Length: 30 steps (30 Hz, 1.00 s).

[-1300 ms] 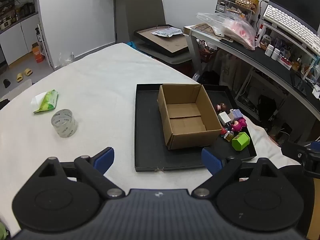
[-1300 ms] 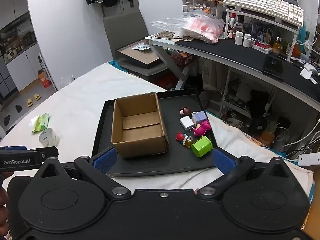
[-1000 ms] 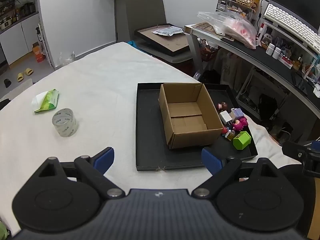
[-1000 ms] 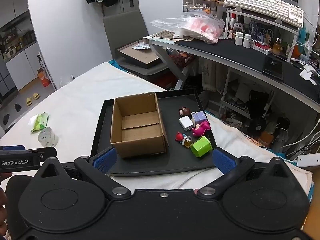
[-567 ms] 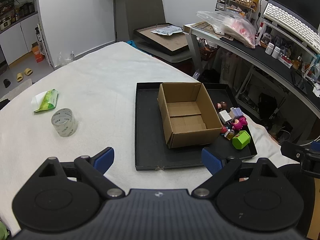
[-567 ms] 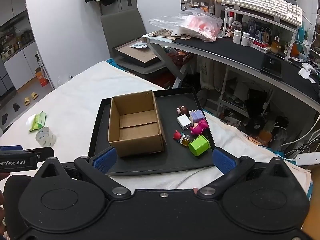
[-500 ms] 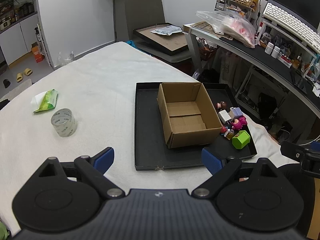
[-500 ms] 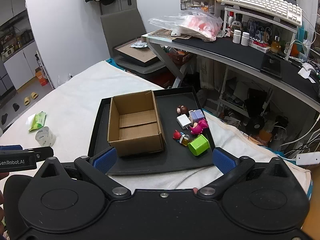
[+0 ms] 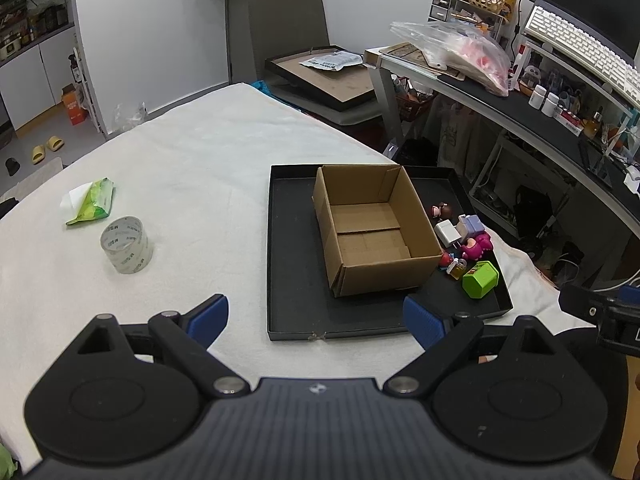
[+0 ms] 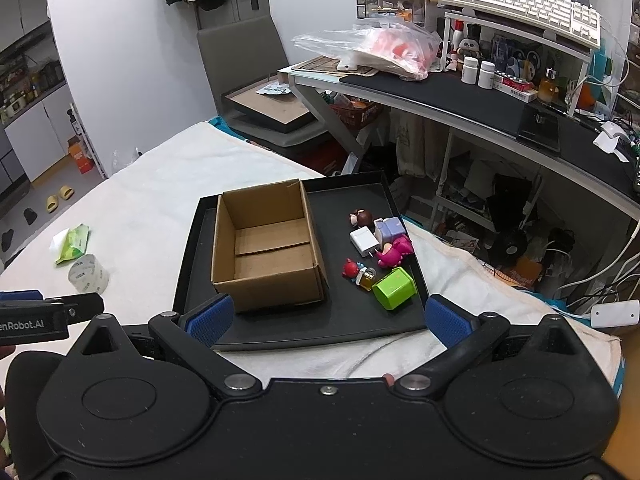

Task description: Organize rigid objects

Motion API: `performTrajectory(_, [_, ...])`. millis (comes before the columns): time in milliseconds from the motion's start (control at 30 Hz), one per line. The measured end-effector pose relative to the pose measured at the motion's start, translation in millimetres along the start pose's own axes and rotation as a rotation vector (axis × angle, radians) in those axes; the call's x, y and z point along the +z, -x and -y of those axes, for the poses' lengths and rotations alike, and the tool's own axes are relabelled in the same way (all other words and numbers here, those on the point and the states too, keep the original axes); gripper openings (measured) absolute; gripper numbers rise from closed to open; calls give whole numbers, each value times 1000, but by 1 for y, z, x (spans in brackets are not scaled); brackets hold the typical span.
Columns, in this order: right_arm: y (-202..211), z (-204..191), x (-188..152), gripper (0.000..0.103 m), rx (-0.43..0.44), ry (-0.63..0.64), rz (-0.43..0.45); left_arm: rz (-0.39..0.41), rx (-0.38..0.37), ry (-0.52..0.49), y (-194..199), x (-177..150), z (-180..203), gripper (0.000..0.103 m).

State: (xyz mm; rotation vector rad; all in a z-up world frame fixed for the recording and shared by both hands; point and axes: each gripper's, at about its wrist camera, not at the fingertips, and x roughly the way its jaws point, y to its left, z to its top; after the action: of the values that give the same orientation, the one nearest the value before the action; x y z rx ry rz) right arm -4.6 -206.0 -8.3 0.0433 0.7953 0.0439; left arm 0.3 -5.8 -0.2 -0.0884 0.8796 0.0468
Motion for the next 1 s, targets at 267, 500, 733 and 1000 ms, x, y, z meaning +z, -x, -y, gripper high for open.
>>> performTrajectory(267, [-1, 0, -1, 103, -10, 1, -2, -6, -2, 1, -2, -1, -2, 93])
performTrajectory(500, [-3, 2, -1, 103, -8, -4, -6, -10, -2, 0, -4, -3, -1, 93])
performTrajectory(733, [-4, 1, -2, 103, -12, -8, -10, -14, -2, -1, -5, -3, 0, 93])
performTrajectory(1000, [-5, 2, -2, 103, -27, -7, -5, -18, 3, -3, -7, -4, 0, 93])
